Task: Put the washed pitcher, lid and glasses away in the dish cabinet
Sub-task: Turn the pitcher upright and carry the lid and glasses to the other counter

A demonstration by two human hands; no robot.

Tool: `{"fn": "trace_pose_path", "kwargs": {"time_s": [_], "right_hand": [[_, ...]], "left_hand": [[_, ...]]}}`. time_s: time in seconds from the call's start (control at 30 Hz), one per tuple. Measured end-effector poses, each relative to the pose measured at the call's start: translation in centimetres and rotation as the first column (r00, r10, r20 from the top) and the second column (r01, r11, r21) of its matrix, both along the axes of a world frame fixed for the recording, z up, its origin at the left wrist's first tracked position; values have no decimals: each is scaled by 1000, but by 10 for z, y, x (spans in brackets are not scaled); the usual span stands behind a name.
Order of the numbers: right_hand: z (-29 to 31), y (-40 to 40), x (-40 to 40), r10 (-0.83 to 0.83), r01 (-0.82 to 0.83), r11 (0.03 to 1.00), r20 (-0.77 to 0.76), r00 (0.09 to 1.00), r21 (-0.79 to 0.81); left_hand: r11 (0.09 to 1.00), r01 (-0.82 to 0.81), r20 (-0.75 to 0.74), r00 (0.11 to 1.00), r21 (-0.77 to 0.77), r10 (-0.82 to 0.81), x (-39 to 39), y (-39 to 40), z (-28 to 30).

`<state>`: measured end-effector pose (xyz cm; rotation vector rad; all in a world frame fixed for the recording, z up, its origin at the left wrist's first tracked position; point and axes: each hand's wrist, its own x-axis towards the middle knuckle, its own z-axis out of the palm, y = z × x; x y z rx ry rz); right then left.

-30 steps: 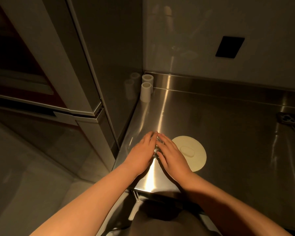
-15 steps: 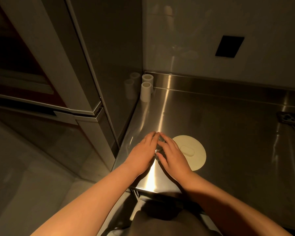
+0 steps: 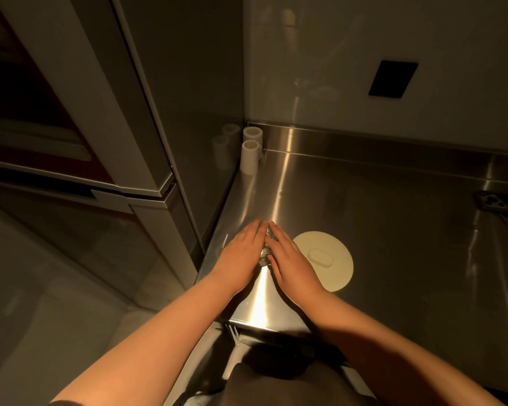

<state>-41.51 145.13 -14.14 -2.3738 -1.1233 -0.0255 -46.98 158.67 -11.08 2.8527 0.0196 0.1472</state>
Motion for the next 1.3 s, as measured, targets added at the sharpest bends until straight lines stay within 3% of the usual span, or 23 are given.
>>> {"fn": "trace_pose_path", "kwargs": {"time_s": [0.63, 0.83, 1.0, 1.3], "right_hand": [[-1, -2, 4, 46, -47, 998, -44, 998, -37], [-18, -42, 6, -183, 176, 977, -49, 982, -120], [-36, -88, 4, -302, 274, 923, -67, 951, -271], [-51, -174, 9, -477, 417, 852, -137, 868, -317]], "left_hand": [[999, 2, -80, 997, 44, 1, 7, 8, -5], [979, 20, -78, 997, 205, -4, 10, -15, -7], [934, 198, -90, 980, 299, -179, 21, -52, -10], [851, 483, -261, 865, 207, -428, 41, -136, -41]]}}
